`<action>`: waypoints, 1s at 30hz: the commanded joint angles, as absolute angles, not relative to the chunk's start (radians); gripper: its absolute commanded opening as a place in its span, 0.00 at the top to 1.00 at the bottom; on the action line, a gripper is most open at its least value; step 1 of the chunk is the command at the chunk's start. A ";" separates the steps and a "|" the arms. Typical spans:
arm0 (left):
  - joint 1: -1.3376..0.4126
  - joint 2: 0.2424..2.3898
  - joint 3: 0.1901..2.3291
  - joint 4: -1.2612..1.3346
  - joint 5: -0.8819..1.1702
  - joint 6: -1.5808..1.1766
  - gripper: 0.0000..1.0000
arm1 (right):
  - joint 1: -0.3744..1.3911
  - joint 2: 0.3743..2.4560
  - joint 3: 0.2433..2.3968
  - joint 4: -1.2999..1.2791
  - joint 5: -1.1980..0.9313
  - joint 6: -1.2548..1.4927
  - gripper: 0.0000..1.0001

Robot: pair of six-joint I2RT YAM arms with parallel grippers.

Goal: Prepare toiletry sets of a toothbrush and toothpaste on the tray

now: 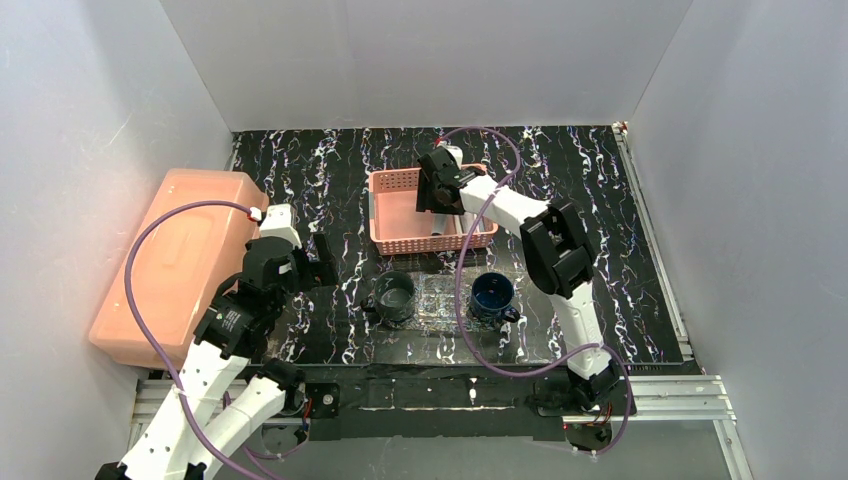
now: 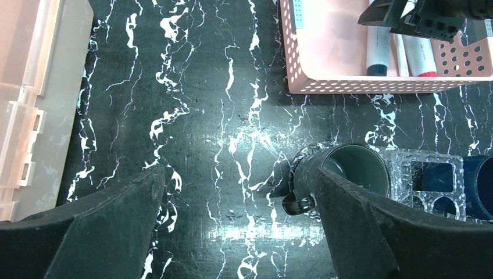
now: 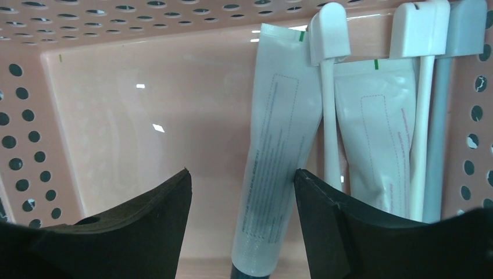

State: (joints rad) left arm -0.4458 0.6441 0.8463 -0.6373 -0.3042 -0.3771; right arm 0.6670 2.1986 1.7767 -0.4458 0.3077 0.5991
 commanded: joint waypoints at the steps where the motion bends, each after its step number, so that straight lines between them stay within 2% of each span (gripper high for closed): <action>1: -0.454 0.634 0.841 -0.638 -0.317 -0.365 0.01 | 0.660 2.232 1.826 -0.448 0.315 0.619 0.28; 7: -0.458 0.632 0.841 -0.638 -0.319 -0.366 0.01 | 0.660 2.262 1.836 -0.453 0.310 0.621 0.28; 13: -0.461 0.632 0.839 -0.638 -0.319 -0.365 0.01 | 0.660 2.285 1.843 -0.451 0.304 0.604 0.36; 22: -0.460 0.636 0.840 -0.638 -0.321 -0.365 0.01 | 0.660 2.296 1.845 -0.442 0.274 0.566 0.65; 27: -0.460 0.645 0.841 -0.637 -0.319 -0.365 0.00 | 0.660 2.280 1.846 -0.418 0.227 0.552 0.73; 30: -0.461 0.654 0.842 -0.636 -0.318 -0.365 0.01 | 0.658 2.258 1.846 -0.389 0.194 0.547 0.74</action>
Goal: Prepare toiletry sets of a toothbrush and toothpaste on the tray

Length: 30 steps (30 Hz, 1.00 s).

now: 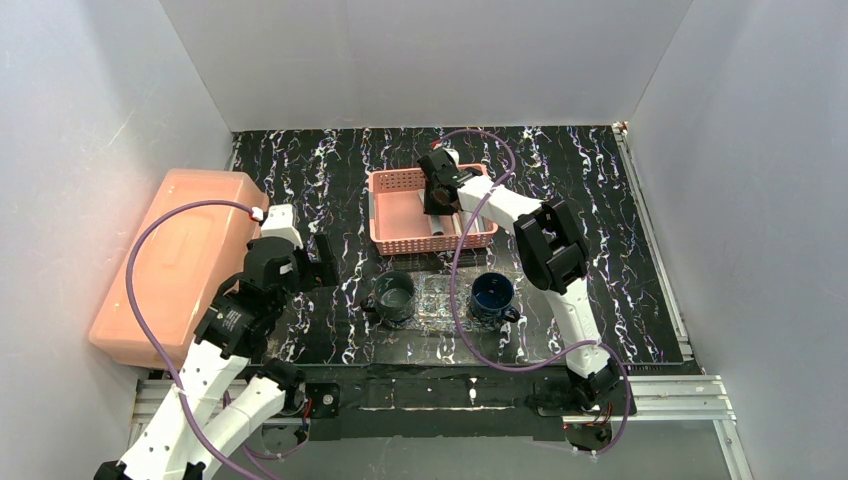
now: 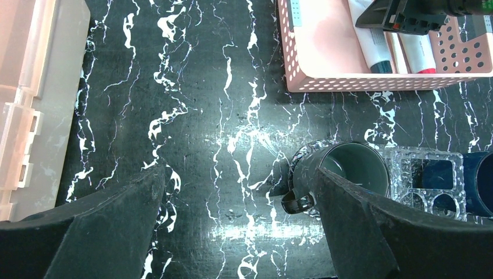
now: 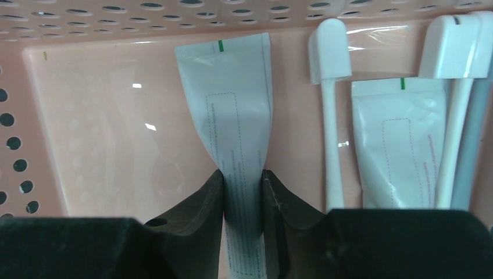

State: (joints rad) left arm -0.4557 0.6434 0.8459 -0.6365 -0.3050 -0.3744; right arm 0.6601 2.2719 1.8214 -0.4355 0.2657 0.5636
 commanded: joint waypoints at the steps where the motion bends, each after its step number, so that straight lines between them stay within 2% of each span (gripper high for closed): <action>1: -0.461 0.657 0.842 -0.635 -0.318 -0.365 0.01 | 0.658 2.248 1.846 -0.380 0.182 0.545 0.74; 17: -0.461 0.703 0.842 -0.620 -0.272 -0.358 0.01 | 0.658 1.967 1.610 -0.050 0.027 0.496 0.74; 30: -0.460 0.751 0.847 -0.551 0.038 -0.384 0.01 | 0.659 1.657 1.308 0.221 -0.051 0.557 0.72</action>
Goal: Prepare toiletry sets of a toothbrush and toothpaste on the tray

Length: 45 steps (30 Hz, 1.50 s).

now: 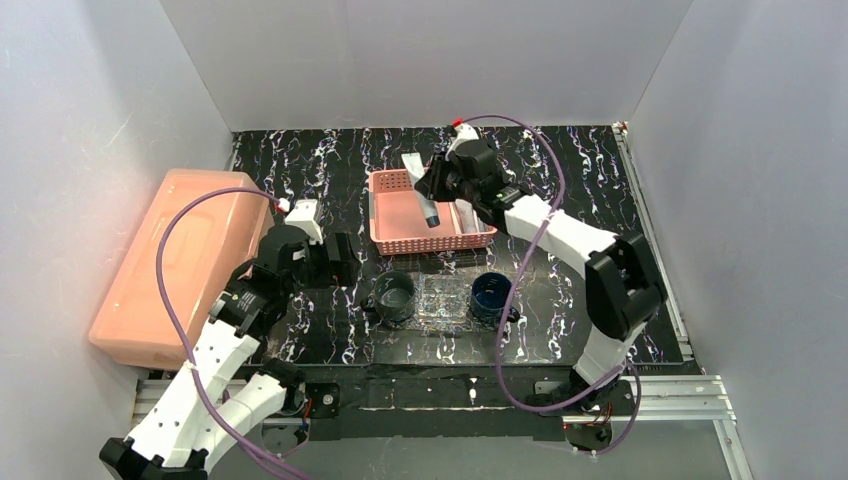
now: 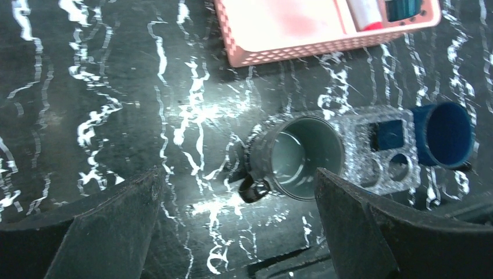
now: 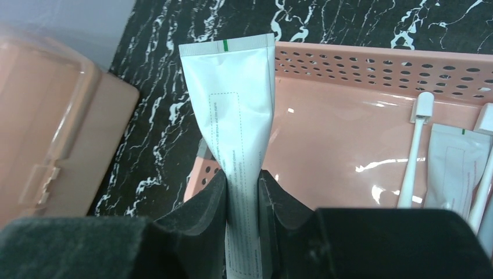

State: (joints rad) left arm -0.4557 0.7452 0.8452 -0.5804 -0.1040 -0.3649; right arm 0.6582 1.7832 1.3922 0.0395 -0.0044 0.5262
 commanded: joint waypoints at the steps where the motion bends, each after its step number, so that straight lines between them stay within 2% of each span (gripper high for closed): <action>1: -0.460 0.756 0.853 -0.549 0.056 -0.397 0.01 | 0.660 1.630 1.282 0.238 -0.053 0.562 0.72; 11: -0.460 0.821 0.856 -0.393 0.318 -0.555 0.01 | 0.663 1.410 1.072 0.376 -0.156 0.687 0.73; 23: -0.460 0.882 0.814 0.023 0.676 -0.802 0.00 | 0.677 1.210 0.952 0.543 -0.233 0.902 0.73; 41: -0.526 0.885 0.914 0.075 0.730 -0.843 0.01 | 0.846 1.251 0.997 0.702 -0.184 1.030 0.73; 45: -0.534 0.862 0.915 0.099 0.734 -0.861 0.07 | 0.877 1.268 1.002 0.749 -0.178 1.040 0.73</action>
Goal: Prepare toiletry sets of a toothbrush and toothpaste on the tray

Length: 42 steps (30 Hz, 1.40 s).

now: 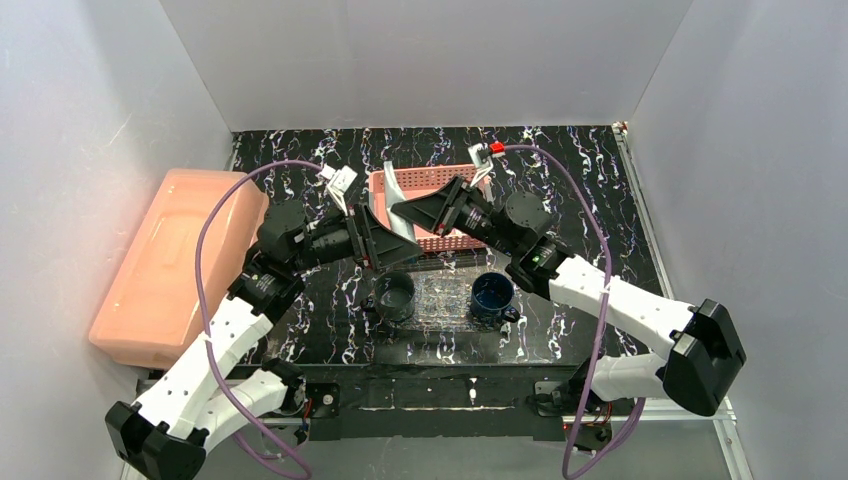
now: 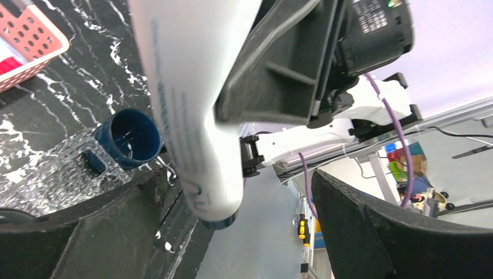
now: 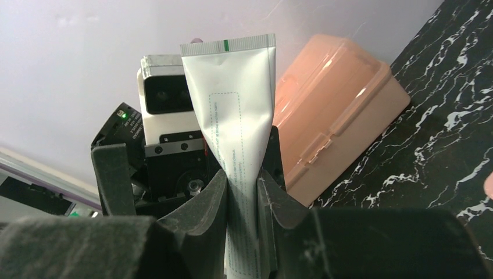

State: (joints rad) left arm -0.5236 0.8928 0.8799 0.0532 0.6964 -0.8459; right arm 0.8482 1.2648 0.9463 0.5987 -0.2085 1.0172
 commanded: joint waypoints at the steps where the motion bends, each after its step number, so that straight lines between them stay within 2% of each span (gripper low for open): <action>1: -0.534 0.857 0.904 0.131 0.746 -0.880 0.09 | 0.885 1.269 0.999 0.761 -0.172 1.040 0.73; 5: -0.535 0.855 0.874 0.231 0.785 -0.939 0.17 | 0.913 1.259 0.980 0.781 -0.132 1.024 0.73; 14: -0.535 0.842 0.818 0.315 0.796 -0.988 0.30 | 0.932 1.223 0.932 0.836 -0.057 1.013 0.73; 18: -0.536 0.846 0.818 0.336 0.808 -0.998 0.39 | 0.936 1.213 0.921 0.845 -0.051 1.016 0.73; 22: -0.537 0.848 0.822 0.353 0.813 -1.007 0.52 | 0.942 1.205 0.909 0.855 -0.041 1.018 0.73; 27: -0.537 0.846 0.815 0.369 0.817 -1.015 0.75 | 0.946 1.201 0.906 0.856 -0.041 1.017 0.72; 32: -0.538 0.835 0.808 0.369 0.825 -1.014 1.00 | 0.948 1.184 0.886 0.833 -0.031 1.003 0.63; 35: -0.537 0.840 0.803 0.370 0.846 -1.012 1.00 | 0.947 1.161 0.873 0.803 -0.021 0.975 0.57; 38: -0.537 0.841 0.790 0.368 0.870 -1.011 1.00 | 0.947 1.127 0.883 0.739 -0.014 0.915 0.44; 42: -0.537 0.838 0.775 0.369 0.906 -1.004 1.00 | 0.947 1.075 0.924 0.582 -0.005 0.801 0.37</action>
State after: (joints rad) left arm -0.5323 0.8581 0.7818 0.3218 0.8383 -1.0142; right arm 0.9447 1.1446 0.8711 0.6903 -0.0349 0.9352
